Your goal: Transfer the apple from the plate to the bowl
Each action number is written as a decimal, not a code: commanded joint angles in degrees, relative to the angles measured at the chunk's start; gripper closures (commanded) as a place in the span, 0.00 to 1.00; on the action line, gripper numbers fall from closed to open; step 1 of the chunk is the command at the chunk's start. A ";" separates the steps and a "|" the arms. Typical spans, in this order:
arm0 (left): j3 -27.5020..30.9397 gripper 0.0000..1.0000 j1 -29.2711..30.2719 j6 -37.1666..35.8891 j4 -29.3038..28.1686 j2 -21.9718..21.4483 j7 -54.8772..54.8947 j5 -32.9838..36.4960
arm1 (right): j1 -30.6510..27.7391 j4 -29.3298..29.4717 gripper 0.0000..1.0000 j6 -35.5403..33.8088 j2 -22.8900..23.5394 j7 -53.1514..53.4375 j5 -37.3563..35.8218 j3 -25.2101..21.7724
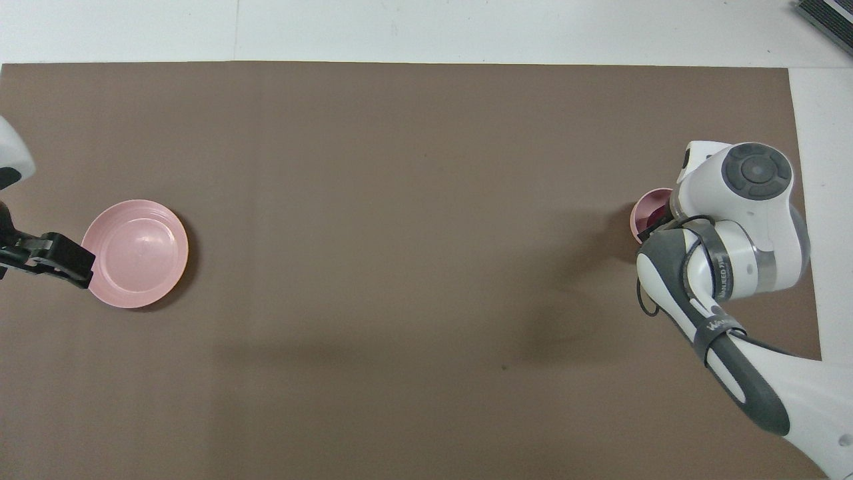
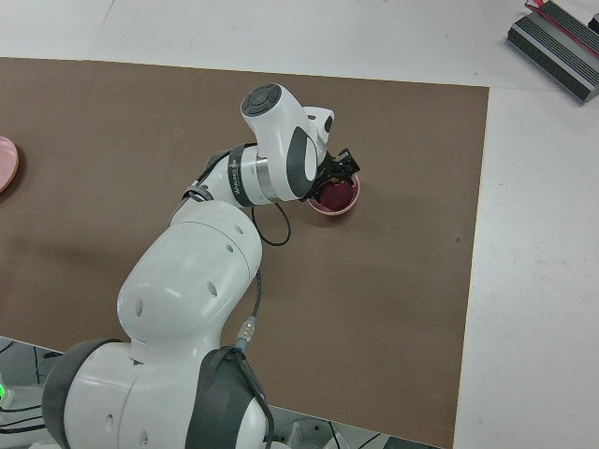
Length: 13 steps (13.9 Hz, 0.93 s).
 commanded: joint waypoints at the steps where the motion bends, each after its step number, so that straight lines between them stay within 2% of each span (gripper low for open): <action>1: 1.28 0.00 -0.67 0.22 -0.87 -1.30 0.70 -0.20 | -0.72 -0.51 0.09 1.07 -0.25 0.54 -0.75 0.42; 2: 1.28 0.00 -0.67 0.39 -0.87 -1.30 0.52 -0.20 | -0.72 -0.51 0.01 1.07 -0.25 0.54 -0.75 0.42; 6: 1.10 0.00 -0.67 1.09 -0.95 -1.30 0.52 -1.94 | -0.72 -0.51 0.00 1.07 -0.25 0.63 -0.75 0.42; 10: 1.10 0.00 2.94 14.52 -1.48 -0.60 0.35 -9.77 | -0.72 0.89 0.00 0.02 -1.30 1.68 0.91 0.42; 13: 1.10 0.00 3.11 16.57 -1.74 -0.59 -1.14 -9.78 | -0.72 3.17 0.00 -2.35 -4.98 1.85 8.37 0.42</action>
